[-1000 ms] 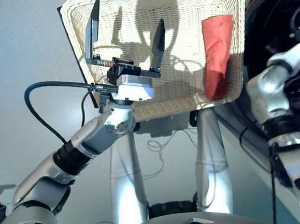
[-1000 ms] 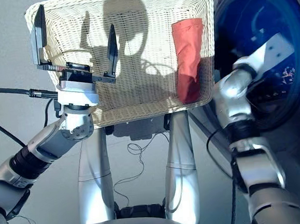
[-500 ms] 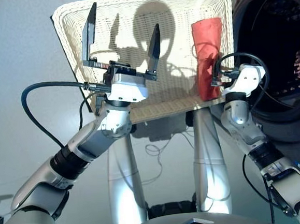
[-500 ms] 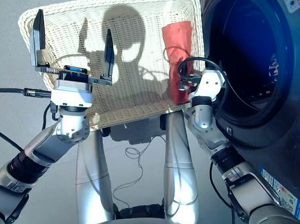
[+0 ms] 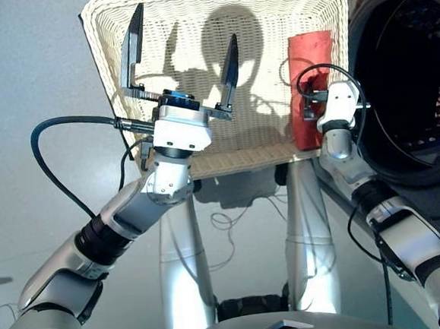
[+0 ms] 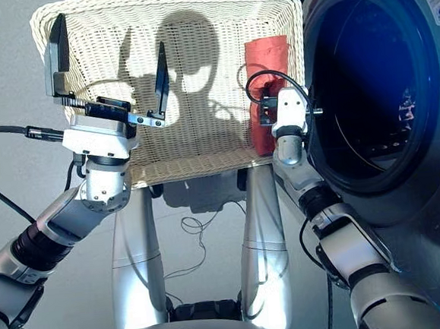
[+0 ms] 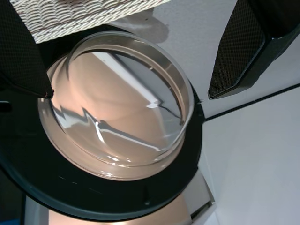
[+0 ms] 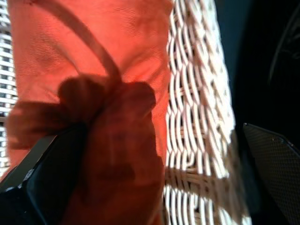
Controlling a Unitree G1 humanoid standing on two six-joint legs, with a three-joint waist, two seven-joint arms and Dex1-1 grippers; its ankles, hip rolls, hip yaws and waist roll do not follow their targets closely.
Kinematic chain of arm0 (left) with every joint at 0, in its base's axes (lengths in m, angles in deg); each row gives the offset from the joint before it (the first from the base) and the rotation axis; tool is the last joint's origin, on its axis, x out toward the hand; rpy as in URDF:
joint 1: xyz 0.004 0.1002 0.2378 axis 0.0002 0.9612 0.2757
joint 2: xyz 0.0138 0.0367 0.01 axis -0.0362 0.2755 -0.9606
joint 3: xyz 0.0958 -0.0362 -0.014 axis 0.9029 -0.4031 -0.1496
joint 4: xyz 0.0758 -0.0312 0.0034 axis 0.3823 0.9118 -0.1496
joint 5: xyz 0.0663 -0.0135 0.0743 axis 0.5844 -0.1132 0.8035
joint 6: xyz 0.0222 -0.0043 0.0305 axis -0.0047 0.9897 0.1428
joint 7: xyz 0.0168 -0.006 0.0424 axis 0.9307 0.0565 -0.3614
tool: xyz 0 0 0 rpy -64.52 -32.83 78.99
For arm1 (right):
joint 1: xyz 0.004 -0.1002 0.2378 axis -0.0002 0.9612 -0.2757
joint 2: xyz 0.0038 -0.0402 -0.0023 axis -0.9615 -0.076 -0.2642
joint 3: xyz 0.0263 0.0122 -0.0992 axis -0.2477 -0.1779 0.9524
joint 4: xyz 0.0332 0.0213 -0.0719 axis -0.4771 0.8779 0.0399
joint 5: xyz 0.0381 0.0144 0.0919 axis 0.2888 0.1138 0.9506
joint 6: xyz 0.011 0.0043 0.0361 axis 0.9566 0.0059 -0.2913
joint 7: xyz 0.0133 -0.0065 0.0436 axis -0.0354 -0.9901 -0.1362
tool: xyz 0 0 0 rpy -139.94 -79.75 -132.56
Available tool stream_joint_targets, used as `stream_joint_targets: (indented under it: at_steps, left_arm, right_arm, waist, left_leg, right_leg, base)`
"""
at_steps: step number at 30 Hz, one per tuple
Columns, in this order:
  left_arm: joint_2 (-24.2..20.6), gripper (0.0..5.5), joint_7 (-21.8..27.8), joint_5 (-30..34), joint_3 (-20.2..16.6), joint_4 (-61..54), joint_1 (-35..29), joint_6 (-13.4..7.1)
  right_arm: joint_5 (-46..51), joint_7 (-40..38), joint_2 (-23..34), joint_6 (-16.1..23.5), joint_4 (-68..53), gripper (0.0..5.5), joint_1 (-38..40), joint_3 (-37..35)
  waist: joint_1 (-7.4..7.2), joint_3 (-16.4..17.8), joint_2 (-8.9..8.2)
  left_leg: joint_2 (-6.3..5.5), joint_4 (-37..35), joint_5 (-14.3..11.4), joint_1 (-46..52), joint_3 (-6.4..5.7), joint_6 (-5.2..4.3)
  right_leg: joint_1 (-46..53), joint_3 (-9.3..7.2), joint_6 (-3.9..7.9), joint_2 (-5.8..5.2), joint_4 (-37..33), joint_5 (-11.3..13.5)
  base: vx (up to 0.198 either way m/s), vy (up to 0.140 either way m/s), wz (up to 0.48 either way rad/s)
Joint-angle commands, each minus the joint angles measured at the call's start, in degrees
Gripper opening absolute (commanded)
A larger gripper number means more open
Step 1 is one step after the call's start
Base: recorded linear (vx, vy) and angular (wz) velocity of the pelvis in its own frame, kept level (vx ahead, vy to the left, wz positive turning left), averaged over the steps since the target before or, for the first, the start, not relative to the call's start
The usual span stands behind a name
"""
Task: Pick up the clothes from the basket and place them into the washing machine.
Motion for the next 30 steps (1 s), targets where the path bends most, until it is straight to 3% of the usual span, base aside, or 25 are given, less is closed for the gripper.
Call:
stream_joint_targets:
  at_steps: [1,10,17,30]
  left_arm:
    - [2.5,5.5,1.3,-0.1,2.3,-5.2,-1.8,-3.7]
    - [3.4,5.5,3.3,0.5,2.4,-5.1,-2.7,-3.3]
    - [3.8,5.5,3.7,-0.9,1.3,-5.0,-2.5,-3.2]
    - [3.8,5.5,2.3,-0.2,0.4,-4.9,-2.2,-2.0]
  right_arm:
    - [0.0,2.7,0.1,-2.6,3.6,5.5,-0.9,0.6]
    - [-5.4,8.2,-1.9,-6.2,7.8,5.5,-2.5,5.2]
    - [-3.7,9.7,-6.1,-6.7,10.0,5.5,-1.7,5.4]
    - [-10.4,6.0,-9.6,-8.4,9.7,5.5,-2.3,7.8]
  waist:
    - [1.33,-0.9,4.8]
    - [1.52,-0.9,5.14]
    - [1.51,-0.9,5.16]
    - [0.98,-0.9,4.46]
  left_leg:
    - [-0.62,-1.4,-0.5,2.1,1.61,0.02]
    - [-0.8,-1.1,-0.5,1.5,1.62,0.05]
    - [-0.77,-1.7,-0.3,1.6,1.81,0.13]
    - [-0.51,-2.3,-0.3,1.7,2.03,0.24]
  right_leg:
    - [-1.0,-4.07,-2.24,0.7,-0.3,0.6]
    - [-1.7,-4.11,-2.32,0.46,-0.1,0.8]
    - [-1.6,-4.06,-2.43,0.7,-0.7,0.9]
    - [-1.4,-4.04,-2.58,0.95,-1.7,1.2]
  base:
    - [0.0,0.0,0.0]
    - [0.0,0.0,0.0]
    - [0.0,0.0,0.0]
    - [0.0,0.0,0.0]
